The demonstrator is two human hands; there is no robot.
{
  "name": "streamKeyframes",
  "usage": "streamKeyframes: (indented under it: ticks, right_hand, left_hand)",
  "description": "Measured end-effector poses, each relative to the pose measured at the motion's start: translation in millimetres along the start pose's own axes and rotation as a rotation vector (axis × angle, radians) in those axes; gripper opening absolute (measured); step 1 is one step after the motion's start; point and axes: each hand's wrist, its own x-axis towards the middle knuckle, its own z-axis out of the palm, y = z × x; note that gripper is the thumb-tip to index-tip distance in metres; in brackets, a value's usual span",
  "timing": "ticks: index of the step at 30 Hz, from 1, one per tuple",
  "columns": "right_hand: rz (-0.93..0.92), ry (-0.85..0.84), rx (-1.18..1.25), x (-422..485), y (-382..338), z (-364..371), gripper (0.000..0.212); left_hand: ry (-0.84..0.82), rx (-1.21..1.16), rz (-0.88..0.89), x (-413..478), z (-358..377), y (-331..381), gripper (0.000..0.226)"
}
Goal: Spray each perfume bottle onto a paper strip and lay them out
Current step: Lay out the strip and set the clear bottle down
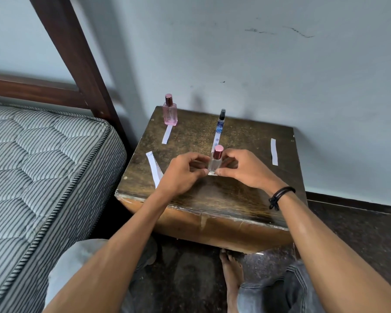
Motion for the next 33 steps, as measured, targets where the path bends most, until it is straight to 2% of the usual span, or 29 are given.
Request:
streamKeyframes:
  ticks: [9, 13, 18, 22, 26, 33]
  right_hand:
    - [-0.044, 0.065, 0.239, -1.1, 7.6, -14.2, 0.034]
    - [-0.043, 0.152, 0.381, -3.5, 13.1, -19.6, 0.034]
    - [-0.040, 0.259, 0.419, -8.7, 17.9, -27.3, 0.033]
    - [-0.042, 0.266, 0.467, -12.4, 18.5, -29.1, 0.032]
    - [-0.039, 0.387, 0.400, -13.6, 22.9, -35.2, 0.029]
    - [0.013, 0.520, 0.360, -8.6, 48.9, -54.9, 0.034]
  left_hand:
    - [0.128, -0.140, 0.037, 12.1, 25.8, 8.5, 0.027]
    - [0.165, -0.191, 0.066, 17.8, 35.8, 20.0, 0.026]
    - [0.212, -0.236, 0.078, 25.8, 51.5, 30.7, 0.025]
    - [0.290, -0.232, 0.096, 33.6, 66.3, 33.3, 0.028]
    - [0.263, -0.205, 0.120, 41.6, 78.5, 39.6, 0.038]
    - [0.163, -0.154, 0.178, 74.9, 97.8, 45.8, 0.037]
